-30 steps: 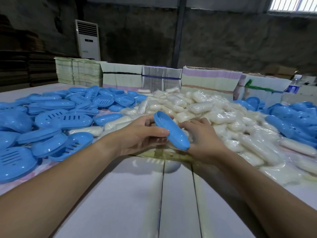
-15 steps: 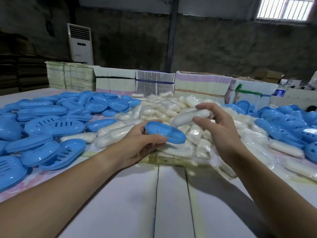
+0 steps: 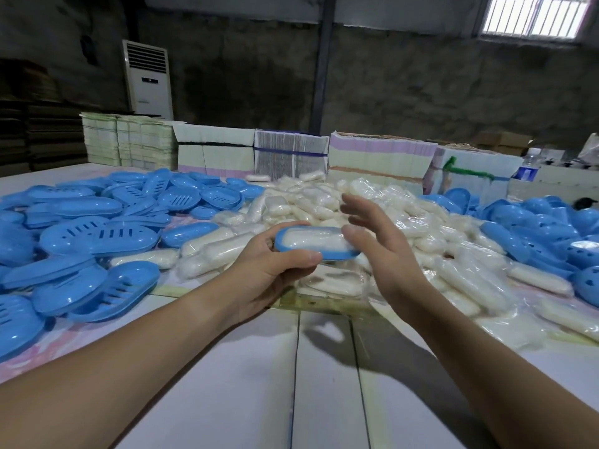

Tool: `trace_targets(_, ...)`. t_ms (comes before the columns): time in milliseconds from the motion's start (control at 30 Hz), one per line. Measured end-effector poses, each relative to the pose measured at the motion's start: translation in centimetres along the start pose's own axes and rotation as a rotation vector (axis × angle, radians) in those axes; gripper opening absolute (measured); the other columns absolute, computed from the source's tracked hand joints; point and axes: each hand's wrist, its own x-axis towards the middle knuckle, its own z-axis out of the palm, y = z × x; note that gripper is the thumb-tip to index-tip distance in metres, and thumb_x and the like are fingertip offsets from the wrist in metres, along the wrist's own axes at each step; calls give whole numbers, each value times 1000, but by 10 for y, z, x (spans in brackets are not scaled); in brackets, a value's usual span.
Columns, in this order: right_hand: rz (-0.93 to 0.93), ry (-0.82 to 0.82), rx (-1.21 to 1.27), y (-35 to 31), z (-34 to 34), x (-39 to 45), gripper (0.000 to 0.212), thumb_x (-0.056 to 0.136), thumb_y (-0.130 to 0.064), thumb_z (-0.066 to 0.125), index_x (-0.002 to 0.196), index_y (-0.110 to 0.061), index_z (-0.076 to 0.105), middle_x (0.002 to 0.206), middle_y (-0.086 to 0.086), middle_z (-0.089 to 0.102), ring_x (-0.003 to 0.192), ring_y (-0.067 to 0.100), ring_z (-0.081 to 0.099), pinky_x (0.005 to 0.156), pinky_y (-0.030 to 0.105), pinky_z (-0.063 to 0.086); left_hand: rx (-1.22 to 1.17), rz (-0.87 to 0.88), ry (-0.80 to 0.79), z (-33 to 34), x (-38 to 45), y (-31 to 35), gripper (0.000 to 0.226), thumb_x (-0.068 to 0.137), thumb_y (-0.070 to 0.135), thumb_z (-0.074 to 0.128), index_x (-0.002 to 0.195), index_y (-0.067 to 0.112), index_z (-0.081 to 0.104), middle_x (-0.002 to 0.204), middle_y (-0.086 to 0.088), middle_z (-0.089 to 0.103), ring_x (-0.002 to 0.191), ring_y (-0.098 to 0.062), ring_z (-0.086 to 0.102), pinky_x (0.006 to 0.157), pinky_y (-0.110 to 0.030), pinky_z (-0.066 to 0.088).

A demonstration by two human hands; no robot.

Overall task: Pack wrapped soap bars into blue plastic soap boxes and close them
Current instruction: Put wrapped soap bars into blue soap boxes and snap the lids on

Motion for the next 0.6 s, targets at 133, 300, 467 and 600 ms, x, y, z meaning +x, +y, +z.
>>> trace_targets(133, 29, 119, 23, 0, -7, 3, 18, 84, -7, 70, 90, -24, 73, 94, 1, 73, 83, 8, 64, 77, 19, 51, 3, 15, 20, 0, 0, 0, 55, 62, -5, 76, 114, 11, 66, 97, -7, 75, 84, -14, 72, 73, -22, 60)
trace_targets(300, 122, 80, 19, 4, -3, 1, 12, 81, -8, 74, 82, -20, 77, 91, 2, 74, 83, 7, 66, 78, 20, 51, 48, 41, 22, -1, -2, 1, 49, 61, -5, 76, 107, 9, 67, 91, -7, 76, 81, -14, 73, 71, -22, 60)
trace_targets(467, 146, 64, -35, 6, 0, -2, 11, 80, -18, 77, 84, -28, 78, 92, -7, 74, 89, 11, 68, 84, 30, 54, 78, 11, 9, 0, -6, 0, 57, 60, -6, 76, 114, 7, 64, 96, -12, 72, 82, -20, 71, 70, -25, 61)
trace_targets(600, 89, 116, -21, 6, -2, 0, 10, 85, -22, 73, 87, -31, 77, 93, -12, 72, 85, 10, 66, 73, 22, 52, 120, 29, 33, 4, -4, 1, 57, 57, -7, 81, 108, 14, 67, 93, -6, 74, 82, -15, 69, 72, -23, 58)
